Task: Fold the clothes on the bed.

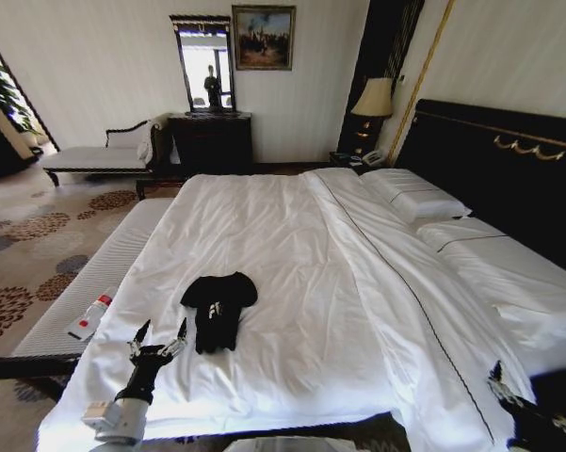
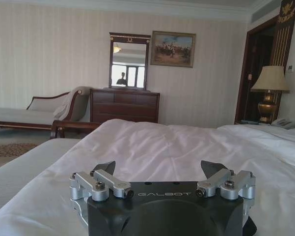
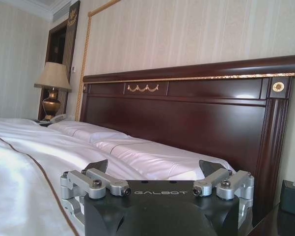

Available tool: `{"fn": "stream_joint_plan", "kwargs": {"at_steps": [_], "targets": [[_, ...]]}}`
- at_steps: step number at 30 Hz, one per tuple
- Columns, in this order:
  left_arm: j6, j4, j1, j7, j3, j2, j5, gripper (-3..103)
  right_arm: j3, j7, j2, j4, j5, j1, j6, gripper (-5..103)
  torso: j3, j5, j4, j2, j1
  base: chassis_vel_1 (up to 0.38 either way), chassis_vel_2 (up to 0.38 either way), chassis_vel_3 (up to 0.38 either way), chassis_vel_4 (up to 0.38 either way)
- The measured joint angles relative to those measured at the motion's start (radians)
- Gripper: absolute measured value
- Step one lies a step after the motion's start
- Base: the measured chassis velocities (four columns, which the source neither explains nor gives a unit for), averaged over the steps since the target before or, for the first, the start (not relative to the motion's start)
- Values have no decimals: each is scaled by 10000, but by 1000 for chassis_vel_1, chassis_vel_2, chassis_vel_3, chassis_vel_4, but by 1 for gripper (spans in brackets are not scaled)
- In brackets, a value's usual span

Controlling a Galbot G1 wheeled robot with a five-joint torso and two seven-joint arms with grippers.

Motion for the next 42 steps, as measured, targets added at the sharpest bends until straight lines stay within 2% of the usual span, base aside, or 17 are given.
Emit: {"fn": "stream_joint_plan", "kwargs": {"at_steps": [9,18,24,27,35,37,42], "targets": [[42,46,-130,-25,293,-12,186,99,-77,-73,194,141,-67,-95,99,100,-1,-6,0,1,-1,181,191,-176,-190],[45,21,-89,-20,166,44,175,99,-302,-72,194,316,-310,-129,144,100,1,4,0,-1,1,95,101,-107,-124],[47,-7,-81,-17,217,53,209,99,-535,-73,197,569,-148,-270,156,100,1,3,1,-1,0,207,192,-164,-192],[69,-33,-91,-31,249,52,253,99,-661,-106,217,831,25,-370,20,100,-1,-8,-2,1,0,200,174,-211,-171],[91,-31,-100,-41,257,36,269,99,-1059,-242,131,1467,151,-377,-394,100,-2,-3,0,2,-2,71,42,-54,-50],[90,2,-99,-37,254,-21,269,99,-1384,-313,102,1663,-88,-383,-472,100,1,12,2,0,0,-72,-29,52,35],[76,60,-82,-32,208,-67,262,99,-1835,-331,182,1732,-655,-324,-573,100,2,3,-1,-1,2,-86,-32,64,17]]}}
